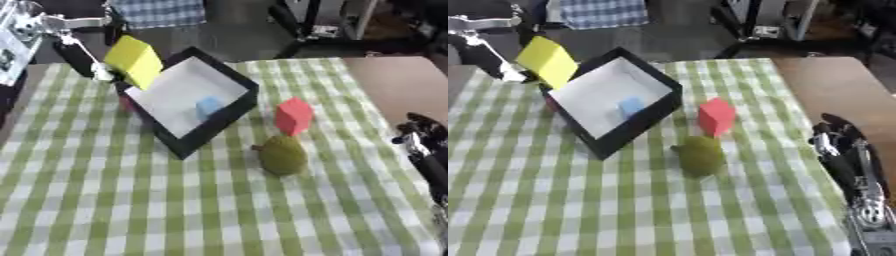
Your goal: Pick up objects on the table and place them in the box.
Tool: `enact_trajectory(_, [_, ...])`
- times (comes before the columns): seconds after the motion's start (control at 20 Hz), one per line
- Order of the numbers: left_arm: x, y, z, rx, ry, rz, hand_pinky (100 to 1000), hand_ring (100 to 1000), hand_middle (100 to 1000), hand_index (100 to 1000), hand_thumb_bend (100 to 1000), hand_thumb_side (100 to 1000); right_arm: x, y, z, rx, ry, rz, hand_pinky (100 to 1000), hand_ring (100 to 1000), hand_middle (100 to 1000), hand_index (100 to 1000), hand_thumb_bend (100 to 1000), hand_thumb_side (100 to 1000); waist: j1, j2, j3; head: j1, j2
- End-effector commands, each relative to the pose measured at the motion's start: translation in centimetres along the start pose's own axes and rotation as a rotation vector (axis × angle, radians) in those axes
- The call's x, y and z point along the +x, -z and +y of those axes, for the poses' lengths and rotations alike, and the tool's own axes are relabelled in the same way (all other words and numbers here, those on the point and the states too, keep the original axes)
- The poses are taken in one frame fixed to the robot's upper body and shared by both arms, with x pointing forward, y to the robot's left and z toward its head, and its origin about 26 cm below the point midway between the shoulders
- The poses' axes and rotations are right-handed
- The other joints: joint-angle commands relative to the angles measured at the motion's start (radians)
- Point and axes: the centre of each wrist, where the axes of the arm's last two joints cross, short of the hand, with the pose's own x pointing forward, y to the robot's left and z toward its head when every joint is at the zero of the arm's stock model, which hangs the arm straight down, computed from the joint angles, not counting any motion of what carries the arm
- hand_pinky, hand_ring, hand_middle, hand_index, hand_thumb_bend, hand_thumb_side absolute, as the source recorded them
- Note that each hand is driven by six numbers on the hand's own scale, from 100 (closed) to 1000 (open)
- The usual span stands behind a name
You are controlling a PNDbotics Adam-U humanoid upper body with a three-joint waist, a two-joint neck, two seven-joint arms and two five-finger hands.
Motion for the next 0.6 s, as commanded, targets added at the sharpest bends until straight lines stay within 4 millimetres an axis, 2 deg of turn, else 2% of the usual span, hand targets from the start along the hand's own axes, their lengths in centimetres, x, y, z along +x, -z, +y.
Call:
enact_trajectory(0.05, [1.1, 2.8, -1.3, -0.001, -0.012, 0.094, 726, 581, 538, 726, 299, 324, 0.4, 0.4, -0.2, 0.011, -0.004, -0.020, 830, 573, 618, 807, 100, 525, -0.012, -0.019, -0.009, 0.013, -0.002])
enact_trajectory(0.15, [1.8, 4.3, -2.9, 0.012, -0.026, 0.160, 727, 592, 550, 741, 299, 354, 0.4, 0.5, 0.0, 0.015, 0.002, -0.022, 830, 573, 618, 807, 100, 526, -0.016, -0.014, -0.020, 0.022, -0.002])
enact_trajectory(0.25, [2.5, 5.3, -4.1, 0.033, -0.037, 0.214, 731, 612, 583, 774, 329, 428, 0.5, 0.6, 0.2, 0.023, 0.008, -0.025, 830, 573, 618, 807, 100, 527, -0.019, -0.009, -0.030, 0.028, -0.002])
enact_trajectory(0.3, [2.8, 5.6, -4.5, 0.049, -0.032, 0.240, 748, 658, 656, 855, 391, 554, 0.5, 0.6, 0.3, 0.026, 0.011, -0.026, 830, 573, 618, 807, 100, 527, -0.021, -0.007, -0.033, 0.030, -0.002])
enact_trajectory(0.35, [2.9, 5.8, -4.7, 0.072, -0.023, 0.267, 758, 677, 690, 882, 411, 581, 0.5, 0.7, 0.3, 0.027, 0.012, -0.027, 830, 573, 618, 807, 100, 526, -0.022, -0.006, -0.036, 0.031, -0.002])
enact_trajectory(0.4, [3.0, 5.9, -4.9, 0.095, -0.013, 0.288, 789, 735, 759, 924, 516, 747, 0.5, 0.7, 0.3, 0.027, 0.012, -0.027, 830, 572, 618, 807, 100, 527, -0.023, -0.005, -0.037, 0.031, -0.002])
enact_trajectory(0.45, [3.0, 5.8, -4.8, 0.134, -0.006, 0.315, 800, 750, 784, 942, 576, 824, 0.5, 0.6, 0.3, 0.025, 0.011, -0.026, 830, 572, 618, 807, 100, 526, -0.023, -0.005, -0.037, 0.031, -0.002])
enact_trajectory(0.5, [2.9, 5.7, -4.8, 0.174, -0.003, 0.337, 830, 787, 833, 975, 689, 938, 0.4, 0.6, 0.2, 0.022, 0.011, -0.024, 830, 573, 618, 807, 100, 527, -0.023, -0.005, -0.037, 0.030, -0.002])
enact_trajectory(0.6, [2.4, 5.3, -4.5, 0.262, -0.013, 0.373, 849, 806, 864, 998, 725, 974, 0.4, 0.6, 0.2, 0.018, 0.011, -0.023, 830, 573, 618, 807, 100, 526, -0.023, -0.005, -0.033, 0.027, -0.002])
